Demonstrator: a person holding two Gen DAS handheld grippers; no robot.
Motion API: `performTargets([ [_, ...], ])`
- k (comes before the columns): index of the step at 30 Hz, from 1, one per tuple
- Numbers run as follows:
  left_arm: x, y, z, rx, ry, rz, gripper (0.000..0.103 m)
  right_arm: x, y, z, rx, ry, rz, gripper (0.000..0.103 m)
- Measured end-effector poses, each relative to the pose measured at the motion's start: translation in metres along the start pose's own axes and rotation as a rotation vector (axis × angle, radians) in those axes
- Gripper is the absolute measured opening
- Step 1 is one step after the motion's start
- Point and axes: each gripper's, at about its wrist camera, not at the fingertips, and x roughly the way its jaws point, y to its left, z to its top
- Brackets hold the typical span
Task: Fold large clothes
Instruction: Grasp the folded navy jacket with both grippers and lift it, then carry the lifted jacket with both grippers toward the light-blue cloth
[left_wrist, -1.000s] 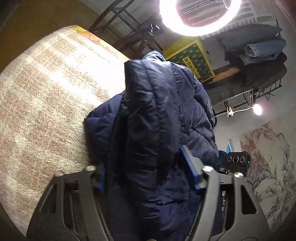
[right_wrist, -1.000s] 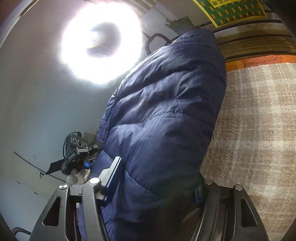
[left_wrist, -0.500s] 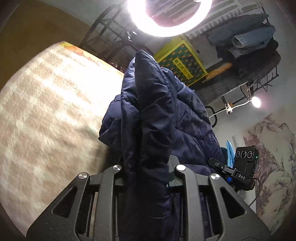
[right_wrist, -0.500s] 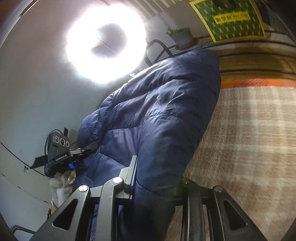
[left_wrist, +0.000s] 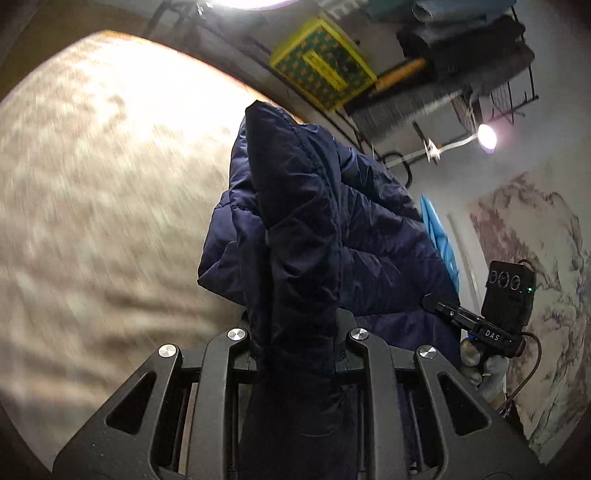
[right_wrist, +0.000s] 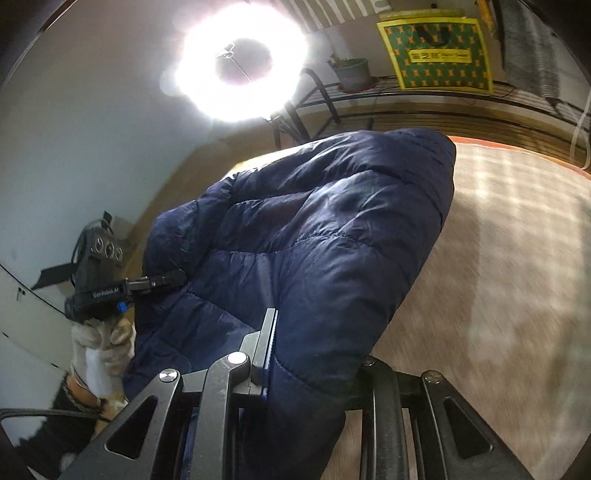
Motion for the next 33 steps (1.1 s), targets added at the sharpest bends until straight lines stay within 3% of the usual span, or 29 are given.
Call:
performTargets([
  [9,-0.001,-0.088,-0.072,0.136,0.083,0.111,0.020,-0.073,0.003,-0.079,-0.022,-0.002,-0.086,0.022],
  [15,0.000,-0.147,-0.099,0.209,0.081,0.117,0.019,-0.131,0.001,-0.111,-0.045,-0.055,-0.140,0.022],
  [21,0.012,-0.216,-0.123,0.324,0.066,0.137,0.019,-0.171,0.002,-0.123,-0.062,-0.101,-0.191,0.022],
  [33,0.045,-0.318,-0.145,0.496,0.029,0.131,0.019,-0.253,-0.023,-0.142,-0.080,-0.170,-0.299,0.022],
])
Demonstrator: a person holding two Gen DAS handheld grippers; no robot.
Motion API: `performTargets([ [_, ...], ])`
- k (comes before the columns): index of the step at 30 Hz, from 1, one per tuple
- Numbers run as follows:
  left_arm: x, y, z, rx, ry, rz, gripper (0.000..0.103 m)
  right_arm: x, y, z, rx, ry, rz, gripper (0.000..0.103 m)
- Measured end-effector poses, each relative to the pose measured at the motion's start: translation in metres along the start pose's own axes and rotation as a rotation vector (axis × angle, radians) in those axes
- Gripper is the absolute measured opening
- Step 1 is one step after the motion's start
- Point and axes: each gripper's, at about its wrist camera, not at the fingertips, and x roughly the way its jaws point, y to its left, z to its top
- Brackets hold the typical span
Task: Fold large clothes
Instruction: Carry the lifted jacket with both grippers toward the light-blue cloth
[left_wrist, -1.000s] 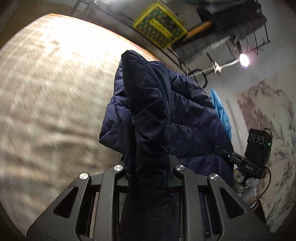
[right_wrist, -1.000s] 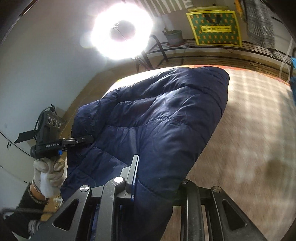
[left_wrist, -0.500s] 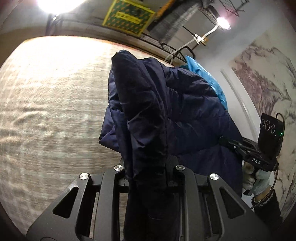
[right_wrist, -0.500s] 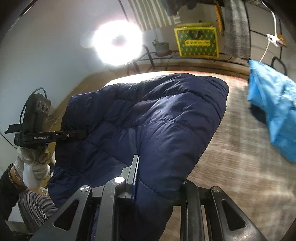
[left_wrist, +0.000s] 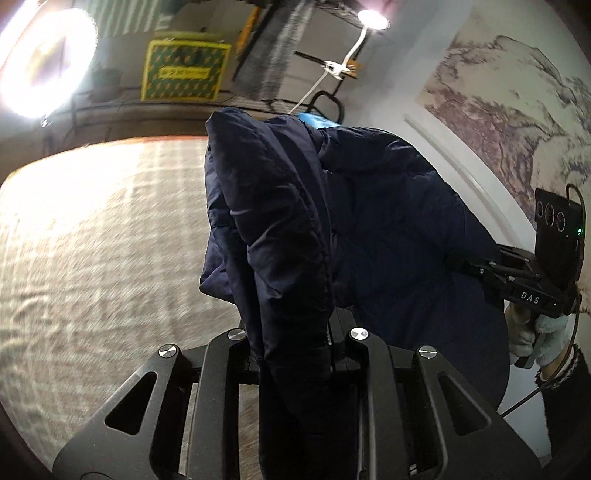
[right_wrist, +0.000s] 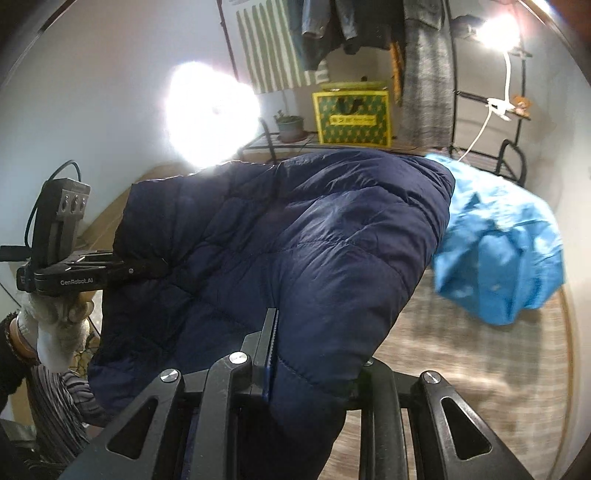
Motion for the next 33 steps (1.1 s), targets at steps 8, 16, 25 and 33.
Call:
performTargets([
  [8,0.030,-0.048,0.017,0.075,-0.009,-0.022,0.019,-0.032,-0.035,-0.007,0.012,-0.025,-0.064,0.022],
  [16,0.068,-0.070,0.032,0.086,0.021,-0.053,0.019,-0.031,-0.076,-0.010,0.043,-0.012,-0.100,0.022],
  [25,0.105,-0.101,0.077,0.127,0.004,-0.068,0.018,-0.036,-0.119,0.003,0.058,-0.038,-0.144,0.021],
  [33,0.141,-0.131,0.157,0.171,-0.076,-0.076,0.018,-0.051,-0.173,0.063,0.024,-0.100,-0.240,0.021],
])
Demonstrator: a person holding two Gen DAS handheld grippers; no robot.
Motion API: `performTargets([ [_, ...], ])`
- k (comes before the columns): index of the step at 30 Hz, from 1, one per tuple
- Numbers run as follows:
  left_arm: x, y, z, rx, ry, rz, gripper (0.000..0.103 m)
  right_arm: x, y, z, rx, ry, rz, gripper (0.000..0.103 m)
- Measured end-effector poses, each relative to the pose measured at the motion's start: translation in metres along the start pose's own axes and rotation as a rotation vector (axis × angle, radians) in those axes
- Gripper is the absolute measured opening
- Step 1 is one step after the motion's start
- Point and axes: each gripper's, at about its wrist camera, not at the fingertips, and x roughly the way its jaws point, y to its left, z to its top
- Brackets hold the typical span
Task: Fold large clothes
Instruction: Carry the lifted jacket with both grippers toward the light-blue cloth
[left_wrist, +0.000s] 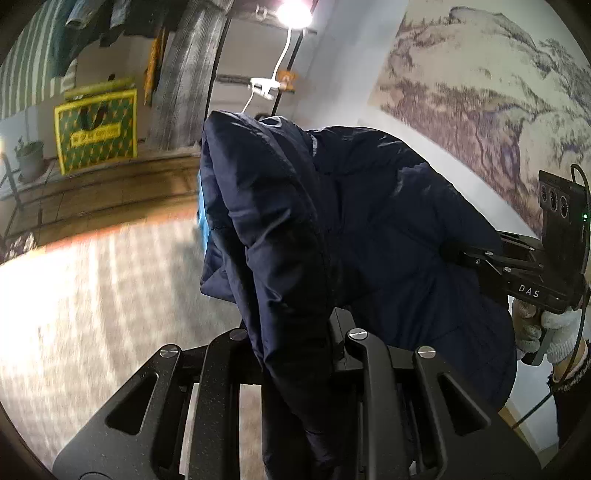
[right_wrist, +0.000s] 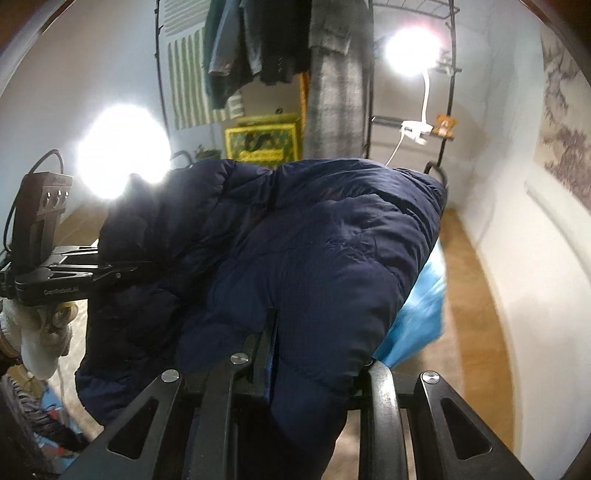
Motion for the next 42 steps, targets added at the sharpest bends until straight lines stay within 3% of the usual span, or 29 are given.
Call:
performTargets([
  [5,0.041,0.000,0.057,-0.020,-0.062,-0.006,0.018,0.014,-0.034,0.050,-0.050,-0.044,-0.073,0.021],
  [11,0.093,0.011,0.098,-0.048,-0.110,0.012,0.018,0.050,-0.065,0.098,-0.098,-0.080,-0.153,0.021],
  [15,0.135,0.031,0.109,-0.074,-0.112,0.044,0.018,0.091,-0.079,0.110,-0.119,-0.074,-0.195,0.021],
  [21,0.183,0.068,0.096,-0.132,-0.058,0.092,0.018,0.161,-0.086,0.100,-0.144,-0.023,-0.221,0.021],
  [24,0.199,0.084,0.089,-0.162,-0.042,0.118,0.021,0.196,-0.092,0.093,-0.159,0.040,-0.301,0.030],
  [27,0.209,0.093,0.083,-0.190,-0.022,0.128,0.031,0.221,-0.102,0.081,-0.165,0.124,-0.411,0.054],
  [29,0.213,0.093,0.079,-0.168,-0.015,0.158,0.035,0.220,-0.110,0.076,-0.150,0.114,-0.458,0.069],
  [32,0.218,0.095,0.076,-0.177,0.003,0.153,0.043,0.192,-0.123,0.068,-0.090,0.056,-0.527,0.077],
  [37,0.217,0.107,0.077,-0.251,0.011,0.128,0.050,0.115,-0.162,0.033,0.201,-0.039,-0.389,0.081],
  [42,0.213,0.112,0.073,-0.299,0.015,0.096,0.051,0.085,-0.168,-0.039,0.416,-0.016,-0.128,0.086],
])
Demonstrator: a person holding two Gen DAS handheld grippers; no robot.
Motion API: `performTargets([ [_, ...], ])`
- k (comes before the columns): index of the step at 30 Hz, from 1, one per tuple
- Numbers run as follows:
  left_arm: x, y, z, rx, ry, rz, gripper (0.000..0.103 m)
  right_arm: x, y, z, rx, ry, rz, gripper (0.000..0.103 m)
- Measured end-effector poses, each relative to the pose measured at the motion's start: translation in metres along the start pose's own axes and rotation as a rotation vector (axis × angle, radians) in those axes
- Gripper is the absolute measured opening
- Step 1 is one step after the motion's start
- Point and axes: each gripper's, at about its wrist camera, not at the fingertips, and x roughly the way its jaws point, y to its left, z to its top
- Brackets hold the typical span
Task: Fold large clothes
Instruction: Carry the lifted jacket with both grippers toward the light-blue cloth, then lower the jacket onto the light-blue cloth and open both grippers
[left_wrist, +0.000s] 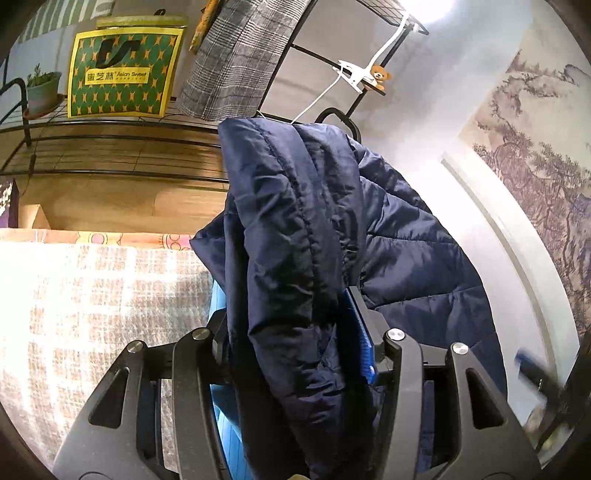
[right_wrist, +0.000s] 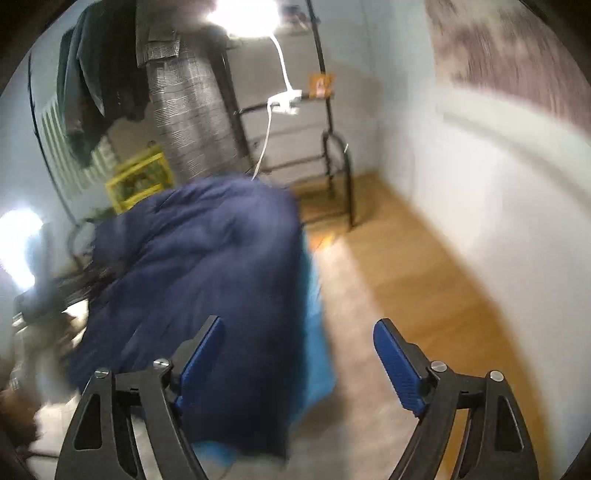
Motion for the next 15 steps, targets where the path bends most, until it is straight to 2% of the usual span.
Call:
performTargets([
  [2,-0.001,0.004,-0.002,-0.024,0.002,-0.013,0.051,0.000,-0.005,-0.027,0.076,0.053,0.091,0.089],
  [5,-0.005,0.007,-0.004,-0.046,-0.005,-0.021,0.051,0.017,-0.002,-0.058,0.152,0.125,0.171,0.087],
  [6,-0.006,0.008,-0.006,-0.047,-0.010,-0.020,0.051,0.028,0.000,-0.060,0.171,0.142,0.191,0.079],
  [7,-0.006,0.008,-0.007,-0.043,-0.011,-0.018,0.051,0.035,0.001,-0.060,0.180,0.153,0.226,0.049],
  [8,-0.006,0.009,-0.008,-0.038,-0.012,-0.014,0.051,0.041,0.003,-0.060,0.186,0.165,0.231,0.042],
  [10,-0.006,0.012,-0.010,-0.032,-0.013,-0.007,0.051,0.050,0.008,-0.053,0.164,0.140,0.177,0.036],
  [13,-0.002,0.017,-0.005,-0.037,-0.011,0.004,0.056,0.051,0.010,-0.036,0.130,0.079,0.110,0.033],
  [15,0.001,0.018,-0.002,-0.023,-0.003,0.020,0.058,0.049,0.008,-0.031,0.141,0.061,0.108,0.033],
])
